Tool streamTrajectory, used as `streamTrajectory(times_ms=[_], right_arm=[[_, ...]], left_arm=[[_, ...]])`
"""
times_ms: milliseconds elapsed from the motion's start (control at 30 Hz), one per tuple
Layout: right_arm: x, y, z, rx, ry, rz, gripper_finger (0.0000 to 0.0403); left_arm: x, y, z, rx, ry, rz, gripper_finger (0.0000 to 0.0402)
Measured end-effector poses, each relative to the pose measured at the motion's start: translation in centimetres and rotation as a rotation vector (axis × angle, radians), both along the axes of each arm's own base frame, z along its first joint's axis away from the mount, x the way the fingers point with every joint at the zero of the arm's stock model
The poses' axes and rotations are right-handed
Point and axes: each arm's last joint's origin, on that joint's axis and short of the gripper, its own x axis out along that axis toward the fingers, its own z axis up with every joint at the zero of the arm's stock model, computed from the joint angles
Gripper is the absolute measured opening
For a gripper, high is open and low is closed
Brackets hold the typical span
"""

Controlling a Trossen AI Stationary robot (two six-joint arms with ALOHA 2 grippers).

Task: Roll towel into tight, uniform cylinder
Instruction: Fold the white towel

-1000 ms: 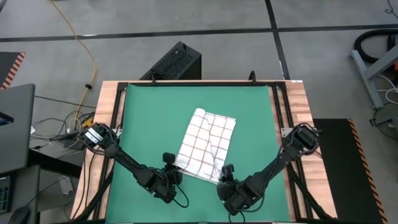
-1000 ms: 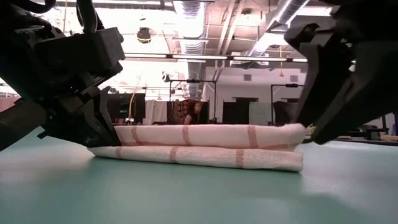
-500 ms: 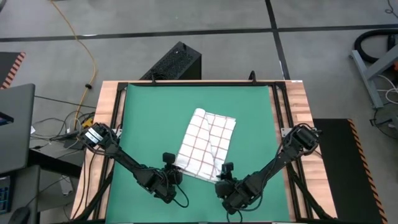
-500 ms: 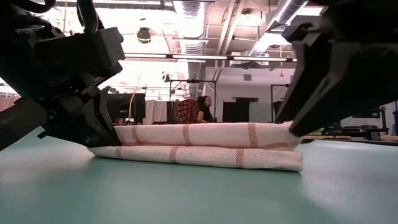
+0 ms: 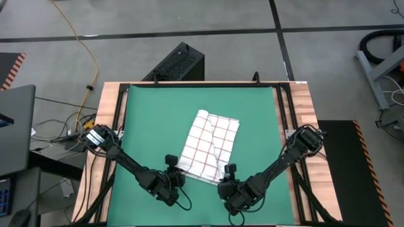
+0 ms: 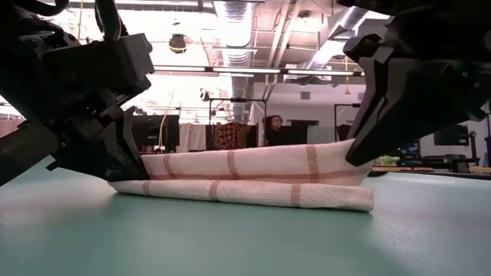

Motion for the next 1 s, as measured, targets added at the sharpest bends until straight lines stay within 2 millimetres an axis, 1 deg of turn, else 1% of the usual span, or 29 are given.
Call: streamTrajectory(times_ms=[33, 100, 233, 333, 500, 567, 767, 867, 1000], right_arm=[[0.0, 0.0, 0.0, 0.002, 0.002, 0.001, 0.0023], [0.0, 0.0, 0.0, 0.01, 0.005, 0.004, 0.0013], [0.0, 0.0, 0.0, 0.024, -0.002, -0.013, 0.0019], [0.2, 0.1, -0.7, 0.02, 0.005, -0.013, 0.0014], [0.6, 0.6, -2.8, 0.022, 0.031, -0.004, 0.0012], [0.7, 0.7, -3.2, 0.015, 0.028, -0.006, 0.0013], [0.8, 0.7, -3.2, 0.019, 0.025, -0.004, 0.0013], [0.8, 0.7, -3.2, 0.024, 0.034, 0.002, 0.0013], [0.8, 0.7, -3.3, 0.024, 0.035, 0.002, 0.0013]], left_arm=[[0.0, 0.0, 0.0, 0.0, 0.0, 0.0, 0.0], [0.0, 0.0, 0.0, 0.0, 0.0, 0.0, 0.0], [0.0, 0.0, 0.0, 0.0, 0.0, 0.0, 0.0], [0.0, 0.0, 0.0, 0.0, 0.0, 0.0, 0.0], [0.0, 0.0, 0.0, 0.003, 0.001, -0.004, 0.0], [0.0, 0.0, 0.0, 0.005, 0.003, -0.005, 0.0], [0.1, -0.1, 0.1, 0.004, -0.001, -0.012, 0.0], [0.7, -0.6, 1.2, -0.017, 0.015, -0.046, 0.0], [1.5, -1.6, 3.4, -0.122, 0.065, -0.13, 0.0]])
